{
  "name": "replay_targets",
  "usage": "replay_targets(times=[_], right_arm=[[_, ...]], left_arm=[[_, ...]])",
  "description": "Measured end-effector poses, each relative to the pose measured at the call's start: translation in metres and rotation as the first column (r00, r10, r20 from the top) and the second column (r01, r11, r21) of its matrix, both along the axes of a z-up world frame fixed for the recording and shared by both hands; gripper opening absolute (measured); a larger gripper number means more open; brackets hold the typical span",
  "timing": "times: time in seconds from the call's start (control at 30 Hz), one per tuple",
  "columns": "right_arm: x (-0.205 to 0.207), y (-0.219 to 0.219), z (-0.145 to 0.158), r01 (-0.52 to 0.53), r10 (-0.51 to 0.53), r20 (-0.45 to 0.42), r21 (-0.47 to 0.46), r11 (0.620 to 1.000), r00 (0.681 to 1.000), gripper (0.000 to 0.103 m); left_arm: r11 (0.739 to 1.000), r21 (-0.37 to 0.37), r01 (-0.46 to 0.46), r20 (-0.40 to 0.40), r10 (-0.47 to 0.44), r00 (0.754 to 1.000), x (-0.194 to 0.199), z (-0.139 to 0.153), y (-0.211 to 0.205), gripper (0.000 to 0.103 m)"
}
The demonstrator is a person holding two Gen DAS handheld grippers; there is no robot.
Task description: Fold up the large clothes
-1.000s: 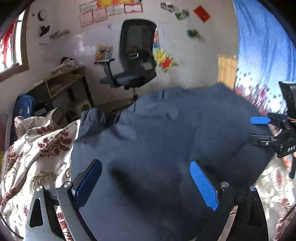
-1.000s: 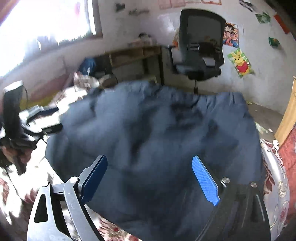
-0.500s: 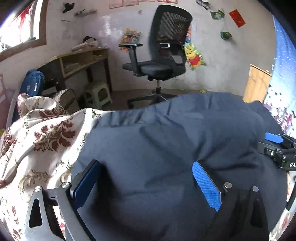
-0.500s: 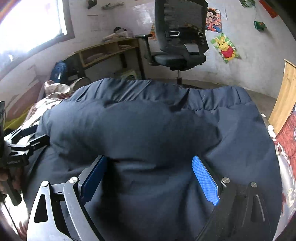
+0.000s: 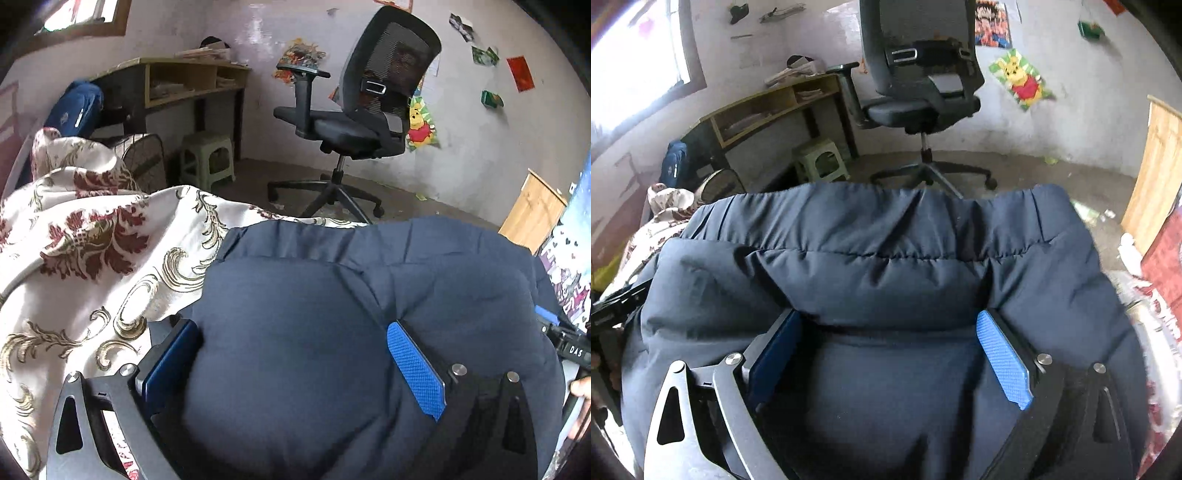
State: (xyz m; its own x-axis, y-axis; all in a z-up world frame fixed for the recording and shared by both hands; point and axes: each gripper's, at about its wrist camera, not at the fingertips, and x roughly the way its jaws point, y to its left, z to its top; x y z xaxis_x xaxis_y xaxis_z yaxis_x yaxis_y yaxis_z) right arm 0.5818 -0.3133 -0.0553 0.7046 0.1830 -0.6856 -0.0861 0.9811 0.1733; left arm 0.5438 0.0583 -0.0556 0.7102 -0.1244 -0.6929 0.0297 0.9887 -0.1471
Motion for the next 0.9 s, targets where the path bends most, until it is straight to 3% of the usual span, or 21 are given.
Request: replay_targets(times=[0.33, 0.9], right_arm=[[0.004, 0.001, -0.019, -0.004, 0.003, 0.030, 0.029, 1.000, 1.000, 0.098], [-0.011, -0.001, -0.021, -0.005, 0.001, 0.076, 0.046, 0.999, 0.997, 0.099]], left_arm=[[0.996, -0.085, -0.007, -0.007, 0.007, 1.000, 0.006, -0.018, 0.013, 0.103], [0.999, -0.048, -0.023, 0.020, 0.024, 1.000, -0.008, -0.020, 0.009, 0.103]])
